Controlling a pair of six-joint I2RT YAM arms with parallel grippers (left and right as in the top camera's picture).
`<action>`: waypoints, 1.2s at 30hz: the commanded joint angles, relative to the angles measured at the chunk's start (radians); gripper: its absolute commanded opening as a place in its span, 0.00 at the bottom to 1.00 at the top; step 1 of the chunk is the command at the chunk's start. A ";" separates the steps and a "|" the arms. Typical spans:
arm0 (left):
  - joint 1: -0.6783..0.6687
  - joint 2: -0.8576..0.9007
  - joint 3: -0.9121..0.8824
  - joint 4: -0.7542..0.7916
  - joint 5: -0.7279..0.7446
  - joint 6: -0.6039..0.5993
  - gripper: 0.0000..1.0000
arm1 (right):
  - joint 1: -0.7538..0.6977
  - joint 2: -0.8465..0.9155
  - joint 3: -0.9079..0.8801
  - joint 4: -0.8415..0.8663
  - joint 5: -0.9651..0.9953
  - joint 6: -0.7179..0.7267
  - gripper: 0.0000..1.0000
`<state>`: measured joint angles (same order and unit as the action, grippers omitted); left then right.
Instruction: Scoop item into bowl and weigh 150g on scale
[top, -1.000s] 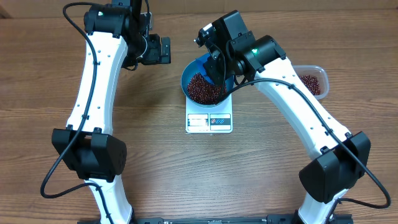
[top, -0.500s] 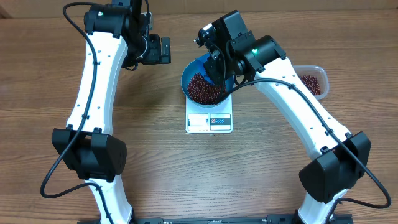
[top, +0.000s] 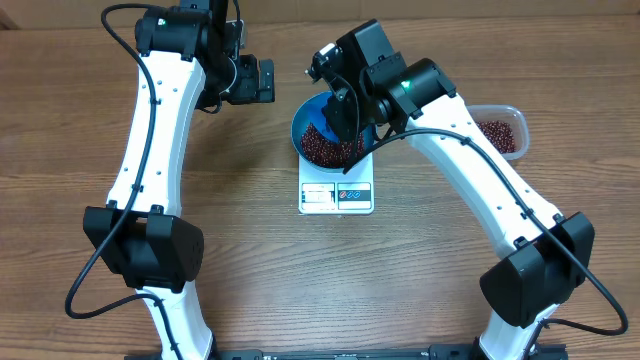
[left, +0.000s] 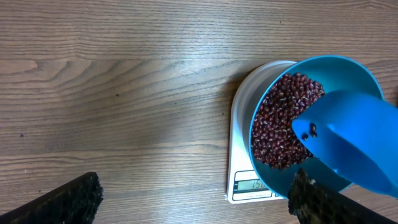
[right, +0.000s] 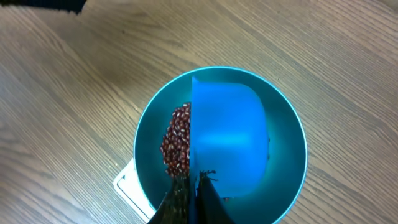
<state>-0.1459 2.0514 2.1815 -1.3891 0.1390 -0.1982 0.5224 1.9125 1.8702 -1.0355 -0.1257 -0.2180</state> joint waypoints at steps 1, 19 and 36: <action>0.002 -0.029 0.021 0.003 0.008 0.026 0.99 | -0.037 -0.035 0.029 0.026 0.000 0.093 0.04; 0.002 -0.029 0.021 0.003 0.008 0.026 0.99 | -0.341 -0.042 0.029 0.082 -0.694 0.245 0.04; 0.002 -0.029 0.021 0.003 0.008 0.026 1.00 | -0.760 -0.045 0.027 -0.240 -0.231 0.248 0.04</action>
<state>-0.1459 2.0514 2.1815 -1.3891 0.1390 -0.1982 -0.2298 1.9121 1.8725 -1.2610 -0.5110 0.0296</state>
